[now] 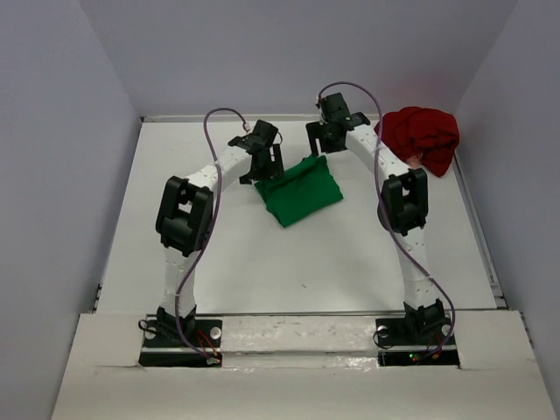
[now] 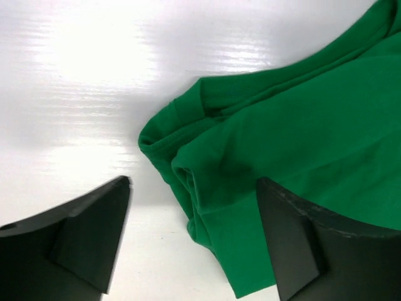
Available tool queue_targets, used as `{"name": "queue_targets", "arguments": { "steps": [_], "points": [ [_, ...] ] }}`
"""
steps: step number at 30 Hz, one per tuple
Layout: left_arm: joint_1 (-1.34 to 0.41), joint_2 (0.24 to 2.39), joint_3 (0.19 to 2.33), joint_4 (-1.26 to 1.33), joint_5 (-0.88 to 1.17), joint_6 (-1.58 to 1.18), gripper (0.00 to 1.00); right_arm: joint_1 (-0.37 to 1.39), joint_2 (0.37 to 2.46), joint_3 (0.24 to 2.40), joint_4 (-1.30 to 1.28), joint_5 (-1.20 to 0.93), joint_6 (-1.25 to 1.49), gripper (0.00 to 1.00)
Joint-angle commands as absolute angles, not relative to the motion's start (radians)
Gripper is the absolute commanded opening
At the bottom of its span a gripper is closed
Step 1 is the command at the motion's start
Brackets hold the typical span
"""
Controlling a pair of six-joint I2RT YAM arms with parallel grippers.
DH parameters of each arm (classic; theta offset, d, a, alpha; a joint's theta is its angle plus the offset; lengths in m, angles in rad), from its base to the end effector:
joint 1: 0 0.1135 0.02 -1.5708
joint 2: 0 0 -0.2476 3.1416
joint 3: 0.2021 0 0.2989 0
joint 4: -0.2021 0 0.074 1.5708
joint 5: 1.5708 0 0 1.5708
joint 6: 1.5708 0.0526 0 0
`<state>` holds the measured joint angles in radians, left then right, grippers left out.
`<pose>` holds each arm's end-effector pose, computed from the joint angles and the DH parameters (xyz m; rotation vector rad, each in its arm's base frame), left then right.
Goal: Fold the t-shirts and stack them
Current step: Fold the tshirt
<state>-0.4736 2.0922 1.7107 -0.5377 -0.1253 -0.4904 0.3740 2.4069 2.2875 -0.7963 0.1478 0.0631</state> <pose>0.4604 -0.2286 0.1745 -0.0739 2.4963 -0.2522 0.5412 0.2041 0.2042 -0.3212 2.4515 0.0034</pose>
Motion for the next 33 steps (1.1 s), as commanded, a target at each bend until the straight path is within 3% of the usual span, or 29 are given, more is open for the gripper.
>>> {"name": "queue_targets", "arguments": {
  "steps": [1, 9, 11, 12, 13, 14, 15, 17, 24, 33],
  "points": [
    [-0.469, 2.002, 1.732, -0.535, -0.193, -0.474, 0.95, 0.368, 2.274, 2.277, -0.790, 0.134, 0.057, 0.82],
    [-0.518, 1.895, 1.724, -0.546, -0.281, -0.463, 0.94, 0.400, 2.212, 2.261, -0.850, 0.141, 0.086, 0.79],
    [-0.532, 1.870, 1.715, -0.543, -0.258, -0.466, 0.92, 0.400, 2.188, 2.205, -0.845, 0.111, 0.107, 0.67],
    [-0.537, 1.864, 1.701, -0.535, -0.239, -0.468, 0.86, 0.400, 2.166, 2.182, -0.839, 0.100, 0.130, 0.58],
    [-0.543, 1.859, 1.695, -0.528, -0.230, -0.466, 0.78, 0.400, 2.152, 2.152, -0.833, 0.085, 0.136, 0.23],
    [-0.555, 1.853, 1.687, -0.517, -0.224, -0.469, 0.54, 0.400, 2.139, 2.108, -0.827, 0.071, 0.143, 0.02],
    [-0.557, 1.853, 1.672, -0.508, -0.192, -0.479, 0.33, 0.400, 2.134, 2.085, -0.827, 0.060, 0.152, 0.00],
    [-0.560, 1.868, 1.661, -0.488, -0.137, -0.488, 0.00, 0.411, 2.122, 2.025, -0.827, 0.077, 0.164, 0.00],
    [-0.565, 1.976, 1.663, -0.423, 0.039, -0.503, 0.00, 0.431, 2.074, 1.863, -0.759, 0.048, 0.204, 0.00],
    [-0.568, 2.123, 1.787, -0.416, 0.100, -0.488, 0.00, 0.462, 2.069, 1.821, -0.735, 0.051, 0.202, 0.00]
  ]
}}
